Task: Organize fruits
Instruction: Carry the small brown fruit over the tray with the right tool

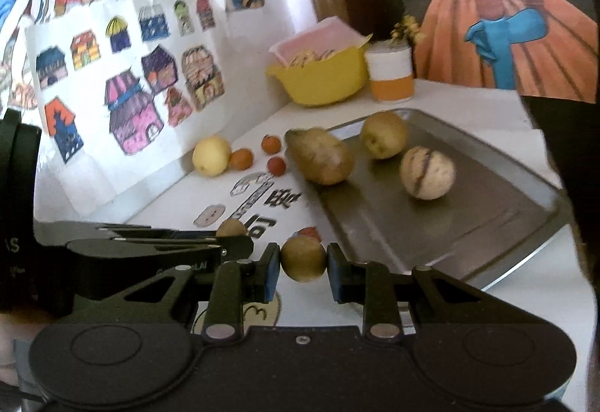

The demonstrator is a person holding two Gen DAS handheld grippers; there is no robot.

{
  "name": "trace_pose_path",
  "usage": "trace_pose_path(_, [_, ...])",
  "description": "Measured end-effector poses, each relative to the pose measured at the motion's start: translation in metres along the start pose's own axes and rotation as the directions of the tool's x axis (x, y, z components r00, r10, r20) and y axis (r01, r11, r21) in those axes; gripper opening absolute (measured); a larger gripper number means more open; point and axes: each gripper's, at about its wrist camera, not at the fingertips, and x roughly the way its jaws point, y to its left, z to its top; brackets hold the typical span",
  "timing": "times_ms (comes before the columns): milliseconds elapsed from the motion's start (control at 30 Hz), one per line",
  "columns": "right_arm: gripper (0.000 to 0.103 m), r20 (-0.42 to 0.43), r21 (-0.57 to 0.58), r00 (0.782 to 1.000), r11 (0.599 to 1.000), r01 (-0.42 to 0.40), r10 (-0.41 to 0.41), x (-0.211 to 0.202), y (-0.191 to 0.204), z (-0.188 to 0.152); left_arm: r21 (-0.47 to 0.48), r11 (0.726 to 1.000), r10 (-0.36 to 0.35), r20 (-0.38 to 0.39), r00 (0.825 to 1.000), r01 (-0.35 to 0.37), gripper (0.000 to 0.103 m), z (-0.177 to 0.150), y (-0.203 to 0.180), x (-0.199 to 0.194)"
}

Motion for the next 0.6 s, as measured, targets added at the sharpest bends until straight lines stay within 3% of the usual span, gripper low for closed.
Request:
trace_pose_path(367, [0.029, 0.026, 0.043, 0.997, 0.996, 0.076, -0.077, -0.006, -0.042, 0.006, -0.041, 0.998, -0.046, 0.037, 0.998, 0.048, 0.026, 0.022, -0.03, 0.011])
trace_pose_path(600, [0.029, 0.027, 0.041, 0.995, 0.994, 0.098, -0.099, 0.002, -0.063, 0.008, -0.006, 0.999, -0.053, 0.031, 0.998, 0.053, 0.026, 0.035, -0.047, 0.031])
